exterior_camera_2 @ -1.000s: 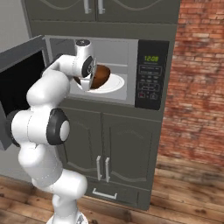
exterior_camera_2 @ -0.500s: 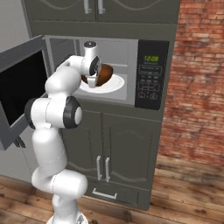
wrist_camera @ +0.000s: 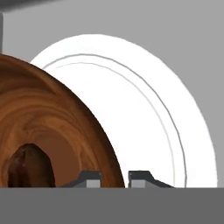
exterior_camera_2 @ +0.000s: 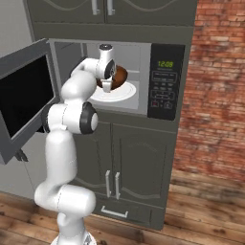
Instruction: Pick the sweet potato from the sink and place it in the bowl. Then pick the bowl and place it in the microwave. Then close the microwave door and press the start button.
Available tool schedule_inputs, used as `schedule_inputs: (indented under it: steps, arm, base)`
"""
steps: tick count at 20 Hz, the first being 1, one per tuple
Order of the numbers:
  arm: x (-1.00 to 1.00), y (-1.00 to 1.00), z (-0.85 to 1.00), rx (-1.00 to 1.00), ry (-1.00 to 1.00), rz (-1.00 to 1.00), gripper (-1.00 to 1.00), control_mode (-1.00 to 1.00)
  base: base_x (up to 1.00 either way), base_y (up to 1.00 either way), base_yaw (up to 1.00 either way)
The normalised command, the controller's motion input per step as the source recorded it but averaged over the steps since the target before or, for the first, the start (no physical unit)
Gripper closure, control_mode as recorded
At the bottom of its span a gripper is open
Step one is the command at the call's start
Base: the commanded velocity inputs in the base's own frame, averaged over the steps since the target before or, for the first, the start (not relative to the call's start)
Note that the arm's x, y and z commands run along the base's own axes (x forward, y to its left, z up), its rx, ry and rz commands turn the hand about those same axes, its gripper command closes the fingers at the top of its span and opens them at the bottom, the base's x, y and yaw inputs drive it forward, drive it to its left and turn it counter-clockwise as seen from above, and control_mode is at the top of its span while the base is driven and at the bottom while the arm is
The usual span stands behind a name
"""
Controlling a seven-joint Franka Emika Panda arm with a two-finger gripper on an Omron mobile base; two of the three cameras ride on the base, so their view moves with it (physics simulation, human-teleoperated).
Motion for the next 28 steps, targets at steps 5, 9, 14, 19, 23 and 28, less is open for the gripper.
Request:
schedule_inputs:
  steps: [5,9,14,19,23,28]
  arm:
    - [-0.10,-0.12,0.00,0.00,0.00,0.02,-1.00,-1.00]
    - [-0.60,-0.01,0.00,0.00,-0.02,0.00,-1.00,-1.00]
    - [-0.94,0.00,0.01,0.00,-0.08,0.00,-1.00,-1.00]
    - [-1.00,-0.04,0.15,0.00,-0.14,0.00,-1.00,-1.00]
    - [-0.98,-0.01,0.28,0.00,-0.17,0.00,-1.00,-1.00]
    - [-0.68,0.00,0.32,0.00,-0.17,0.00,-1.00,-1.00]
  base:
    - [0.00,0.00,0.00]
    - [0.00,0.00,0.00]
    - [0.00,0.00,0.00]
    - [0.00,0.00,0.00]
    - [0.00,0.00,0.00]
    - [0.00,0.00,0.00]
